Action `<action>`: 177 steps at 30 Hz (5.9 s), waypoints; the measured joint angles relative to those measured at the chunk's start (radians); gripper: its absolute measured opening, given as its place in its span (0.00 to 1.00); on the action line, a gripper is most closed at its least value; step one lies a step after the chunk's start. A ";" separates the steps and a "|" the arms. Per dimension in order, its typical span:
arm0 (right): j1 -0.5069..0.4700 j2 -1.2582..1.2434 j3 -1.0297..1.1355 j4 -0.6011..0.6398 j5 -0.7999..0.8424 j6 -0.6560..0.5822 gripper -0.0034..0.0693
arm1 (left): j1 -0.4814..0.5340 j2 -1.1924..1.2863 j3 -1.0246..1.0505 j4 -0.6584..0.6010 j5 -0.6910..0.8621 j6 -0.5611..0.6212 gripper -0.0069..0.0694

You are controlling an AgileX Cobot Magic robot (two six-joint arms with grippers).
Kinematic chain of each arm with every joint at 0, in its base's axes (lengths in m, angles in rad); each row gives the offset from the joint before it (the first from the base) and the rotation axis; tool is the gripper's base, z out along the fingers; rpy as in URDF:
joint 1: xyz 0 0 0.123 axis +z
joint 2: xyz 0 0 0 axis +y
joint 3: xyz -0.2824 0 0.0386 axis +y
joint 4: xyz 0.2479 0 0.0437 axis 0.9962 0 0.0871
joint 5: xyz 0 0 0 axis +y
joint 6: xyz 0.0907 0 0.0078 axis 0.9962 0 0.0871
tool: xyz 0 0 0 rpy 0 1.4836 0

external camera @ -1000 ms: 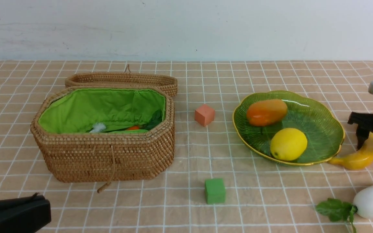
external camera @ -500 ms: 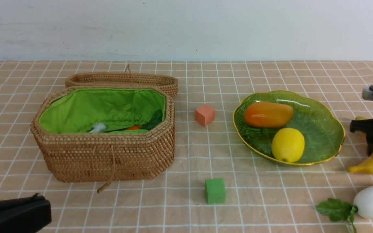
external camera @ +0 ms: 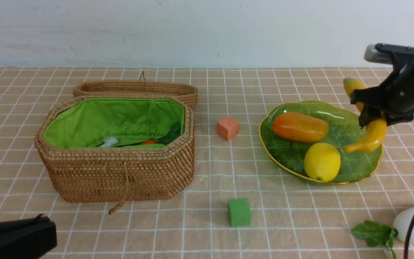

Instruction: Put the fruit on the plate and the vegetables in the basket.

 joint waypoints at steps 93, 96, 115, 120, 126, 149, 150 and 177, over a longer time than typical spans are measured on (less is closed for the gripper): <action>0.741 -0.123 -0.691 -0.212 0.427 -0.154 0.29 | 0.000 -0.019 0.001 0.629 -0.145 -0.566 0.07; 0.741 -0.198 -0.634 -0.256 0.430 -0.100 0.12 | 0.000 -0.075 0.011 0.622 -0.144 -0.547 0.07; 0.731 -1.201 0.745 -0.299 0.280 0.430 0.05 | 0.000 -0.426 0.291 0.494 -0.159 -0.528 0.07; 0.731 -1.286 0.849 -0.307 0.231 0.434 0.06 | 0.000 -0.425 0.291 0.494 -0.136 -0.528 0.07; 0.731 -1.332 0.868 -0.309 0.238 0.434 0.07 | 0.000 -0.425 0.291 0.494 -0.133 -0.528 0.07; 0.039 -2.032 1.680 -0.258 -0.474 0.202 0.02 | 0.000 -0.425 0.297 0.494 -0.114 -0.528 0.09; 0.039 -2.033 1.681 -0.257 -0.468 0.202 0.02 | 0.000 -0.425 0.297 0.494 -0.113 -0.528 0.09; 0.039 -2.038 1.680 -0.228 -0.456 0.201 0.03 | 0.013 -0.425 0.320 0.531 -0.136 -0.532 0.12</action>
